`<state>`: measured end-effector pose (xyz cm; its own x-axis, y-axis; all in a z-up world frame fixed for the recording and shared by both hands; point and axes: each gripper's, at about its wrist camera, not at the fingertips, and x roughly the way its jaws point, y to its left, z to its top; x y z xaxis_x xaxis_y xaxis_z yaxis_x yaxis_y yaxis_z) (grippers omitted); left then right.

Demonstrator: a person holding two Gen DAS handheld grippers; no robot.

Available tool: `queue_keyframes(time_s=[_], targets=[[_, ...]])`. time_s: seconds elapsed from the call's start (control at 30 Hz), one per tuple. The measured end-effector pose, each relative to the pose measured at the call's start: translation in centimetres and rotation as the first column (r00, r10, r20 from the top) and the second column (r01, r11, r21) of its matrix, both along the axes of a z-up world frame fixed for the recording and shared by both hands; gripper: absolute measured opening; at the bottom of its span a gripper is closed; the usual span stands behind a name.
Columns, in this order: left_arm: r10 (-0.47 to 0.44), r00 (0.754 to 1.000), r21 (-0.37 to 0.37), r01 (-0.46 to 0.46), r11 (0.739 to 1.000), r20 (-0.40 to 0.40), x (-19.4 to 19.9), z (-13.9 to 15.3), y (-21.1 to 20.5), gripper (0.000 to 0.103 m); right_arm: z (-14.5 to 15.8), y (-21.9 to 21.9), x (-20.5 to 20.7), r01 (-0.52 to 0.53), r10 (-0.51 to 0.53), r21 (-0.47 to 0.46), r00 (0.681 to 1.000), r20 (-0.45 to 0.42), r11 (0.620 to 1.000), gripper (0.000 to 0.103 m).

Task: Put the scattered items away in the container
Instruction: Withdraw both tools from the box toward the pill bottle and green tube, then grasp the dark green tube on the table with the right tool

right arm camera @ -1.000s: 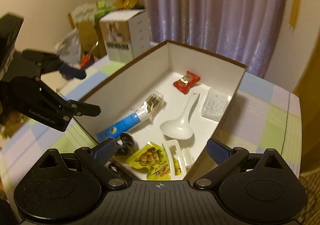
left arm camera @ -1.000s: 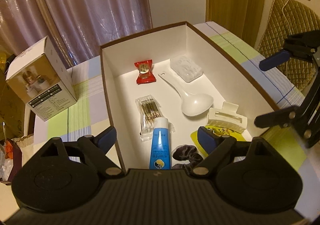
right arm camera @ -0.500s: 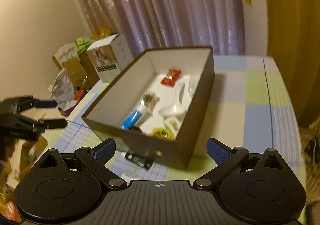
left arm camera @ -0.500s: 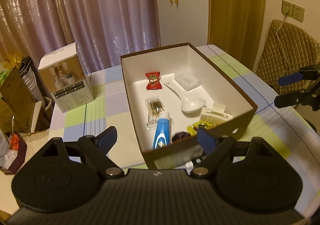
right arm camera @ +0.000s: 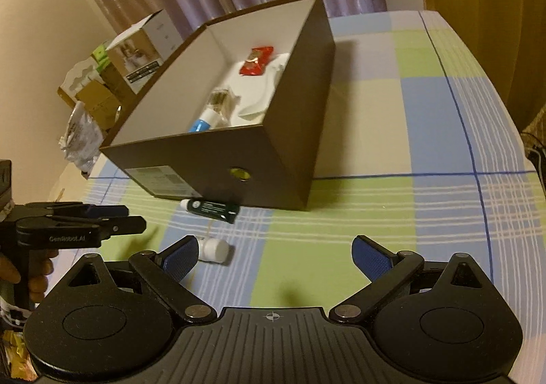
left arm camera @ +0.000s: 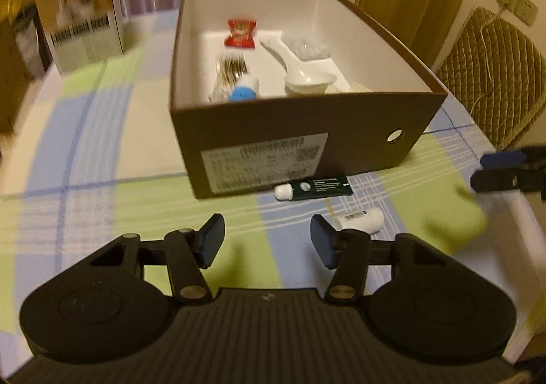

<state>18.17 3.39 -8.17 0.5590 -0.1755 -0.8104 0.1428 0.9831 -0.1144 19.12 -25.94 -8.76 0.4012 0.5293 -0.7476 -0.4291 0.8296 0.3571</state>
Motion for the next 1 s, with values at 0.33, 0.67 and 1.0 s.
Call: queue_keyframes(time_s=[0.33, 0.67, 1.0], targets=[[0.013, 0.999, -0.087, -0.017, 0.996, -0.044, 3.2, -2.5, -0.3, 0.045, -1.8, -2.4, 1.4, 0.091, -0.092, -0.034, 0.995, -0.044, 0.995, 0.102], [-0.002, 0.996, -0.122, -0.01, 0.992, -0.093, 5.0, -4.2, -0.9, 0.045, -2.7, -4.5, 2.6, 0.149, -0.153, -0.058, 0.986, -0.067, 0.987, 0.102], [-0.123, 0.988, -0.148, 0.108, 0.983, -0.094, 6.0, -4.7, -4.2, 0.045, -3.2, -5.1, 2.9, 0.167, -0.172, -0.067, 0.982, -0.08, 0.984, 0.102]])
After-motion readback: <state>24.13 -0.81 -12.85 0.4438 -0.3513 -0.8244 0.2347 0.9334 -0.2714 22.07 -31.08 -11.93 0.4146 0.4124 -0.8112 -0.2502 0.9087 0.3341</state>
